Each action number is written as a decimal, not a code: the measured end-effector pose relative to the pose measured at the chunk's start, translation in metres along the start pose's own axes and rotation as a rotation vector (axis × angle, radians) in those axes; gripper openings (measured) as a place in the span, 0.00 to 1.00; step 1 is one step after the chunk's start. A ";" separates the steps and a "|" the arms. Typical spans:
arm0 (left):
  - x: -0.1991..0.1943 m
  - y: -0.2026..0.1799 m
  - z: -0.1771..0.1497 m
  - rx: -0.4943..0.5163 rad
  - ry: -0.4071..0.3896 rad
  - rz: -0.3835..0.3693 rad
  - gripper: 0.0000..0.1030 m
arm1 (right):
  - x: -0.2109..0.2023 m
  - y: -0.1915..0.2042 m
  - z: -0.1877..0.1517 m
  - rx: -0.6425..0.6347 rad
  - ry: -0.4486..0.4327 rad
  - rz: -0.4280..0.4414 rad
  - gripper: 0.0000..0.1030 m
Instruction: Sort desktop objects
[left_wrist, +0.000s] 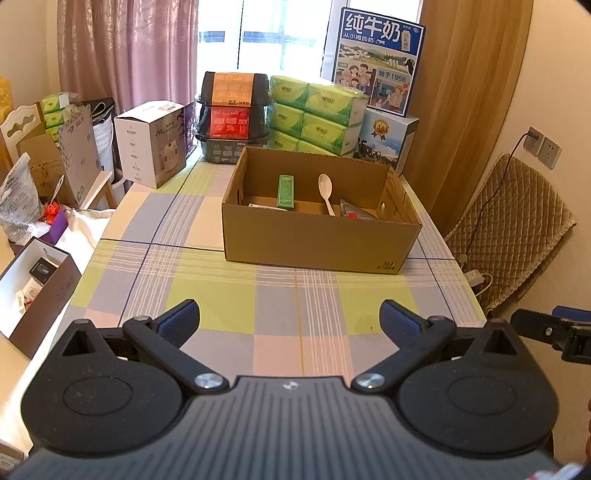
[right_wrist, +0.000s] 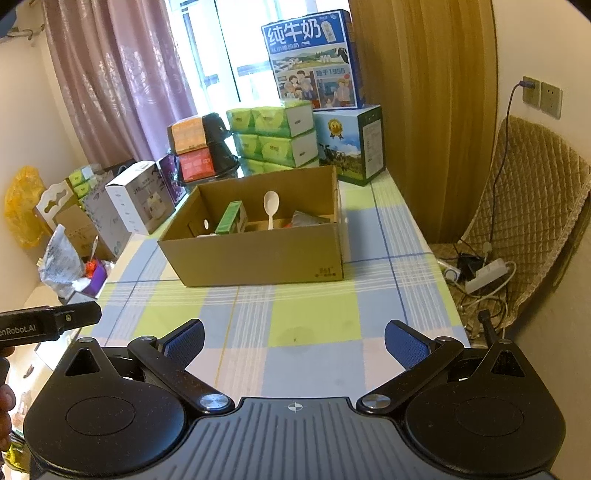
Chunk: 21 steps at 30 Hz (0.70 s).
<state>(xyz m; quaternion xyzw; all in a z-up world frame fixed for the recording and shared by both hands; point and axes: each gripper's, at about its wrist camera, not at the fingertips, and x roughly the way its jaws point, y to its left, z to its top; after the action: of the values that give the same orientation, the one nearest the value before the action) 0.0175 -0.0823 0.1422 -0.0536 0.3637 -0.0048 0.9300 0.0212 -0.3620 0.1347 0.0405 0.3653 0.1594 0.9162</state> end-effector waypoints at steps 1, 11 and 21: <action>0.000 -0.001 -0.001 0.001 0.000 0.001 0.99 | 0.000 0.001 0.000 -0.002 -0.001 -0.001 0.98; -0.002 -0.002 -0.006 0.002 -0.006 0.000 0.99 | -0.003 0.002 -0.007 -0.011 -0.006 -0.009 0.98; -0.003 -0.003 -0.019 0.006 0.012 0.010 0.99 | 0.000 -0.001 -0.023 -0.042 0.012 -0.041 0.98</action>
<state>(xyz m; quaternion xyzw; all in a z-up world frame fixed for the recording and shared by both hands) 0.0026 -0.0871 0.1306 -0.0491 0.3695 -0.0018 0.9279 0.0055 -0.3638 0.1177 0.0126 0.3683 0.1487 0.9177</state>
